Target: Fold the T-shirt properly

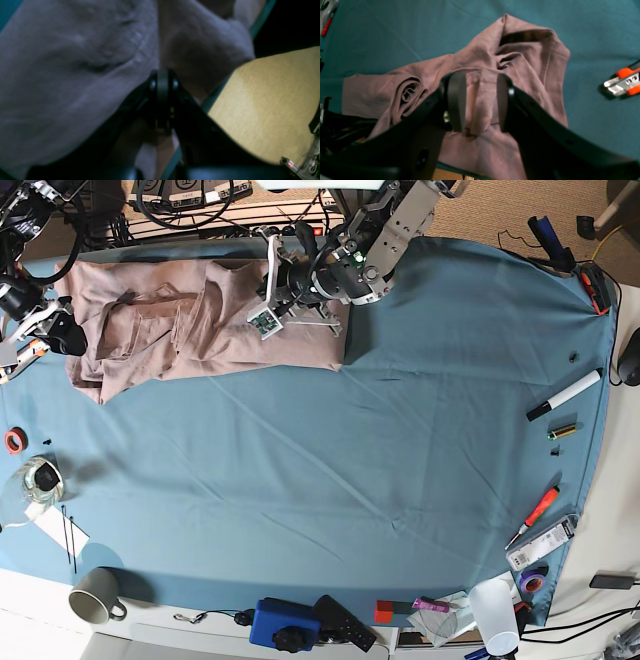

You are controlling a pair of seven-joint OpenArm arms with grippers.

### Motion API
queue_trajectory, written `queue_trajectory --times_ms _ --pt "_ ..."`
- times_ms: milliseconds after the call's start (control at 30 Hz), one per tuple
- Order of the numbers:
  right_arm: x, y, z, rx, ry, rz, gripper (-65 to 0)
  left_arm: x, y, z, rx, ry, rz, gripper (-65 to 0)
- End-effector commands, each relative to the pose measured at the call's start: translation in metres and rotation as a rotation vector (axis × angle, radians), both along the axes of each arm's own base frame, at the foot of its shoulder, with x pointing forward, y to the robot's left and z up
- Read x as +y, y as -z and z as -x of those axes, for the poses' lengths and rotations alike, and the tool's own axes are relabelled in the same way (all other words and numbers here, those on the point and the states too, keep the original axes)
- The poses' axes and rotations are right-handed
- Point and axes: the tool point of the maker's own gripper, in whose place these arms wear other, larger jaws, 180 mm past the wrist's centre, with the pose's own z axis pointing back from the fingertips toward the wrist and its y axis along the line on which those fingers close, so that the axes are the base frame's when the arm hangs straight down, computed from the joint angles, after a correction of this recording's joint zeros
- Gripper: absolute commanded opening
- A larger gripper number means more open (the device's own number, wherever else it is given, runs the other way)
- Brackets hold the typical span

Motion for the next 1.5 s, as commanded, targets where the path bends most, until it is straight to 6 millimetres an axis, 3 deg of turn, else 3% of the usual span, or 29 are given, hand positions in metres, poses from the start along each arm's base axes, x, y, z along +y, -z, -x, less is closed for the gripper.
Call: queue_trajectory --times_ms 0,100,300,567,633,767,833,1100,1267,1467 --pt "-0.004 -0.015 -0.007 -0.047 -0.009 0.021 -43.9 -0.007 -0.013 -0.009 -0.029 -0.016 0.035 -65.0" --pt "-0.004 -0.015 -0.007 -0.048 -0.009 0.021 -43.9 -0.007 -0.025 -0.012 -0.015 -0.002 0.044 -65.0" --pt "-0.009 -0.021 -0.009 -0.050 -0.014 0.044 -44.0 -0.013 -0.073 -0.025 -0.082 0.015 0.149 -65.0" --pt "-0.022 -0.048 -0.017 -0.084 -0.052 0.100 -43.9 -0.012 -0.079 -0.027 -0.103 0.011 0.149 -65.0" --pt "-0.030 -0.040 -0.013 -0.037 -0.030 0.143 -43.9 -0.012 -0.079 -0.027 -0.104 0.011 0.148 -63.8" --pt "-0.045 -0.023 -0.003 0.059 0.011 0.224 -43.9 -0.012 -0.080 -0.027 -0.105 0.010 0.154 -44.2" --pt "-0.049 -0.021 -0.001 0.080 0.020 0.244 -43.9 -0.013 -0.081 -0.028 -0.109 0.008 0.160 -40.0" --pt "-0.062 -0.007 -0.001 0.067 0.087 0.191 -43.9 -0.013 -0.081 -0.028 -0.109 0.008 0.161 -40.0" --pt "-0.074 0.026 0.009 0.105 0.166 -0.022 -43.9 -0.013 -0.081 -0.028 -0.109 0.008 0.161 -40.0" --pt "-0.082 0.041 0.002 0.116 0.221 -0.245 -43.9 -0.013 -0.081 -0.028 -0.110 0.008 0.161 -40.0"
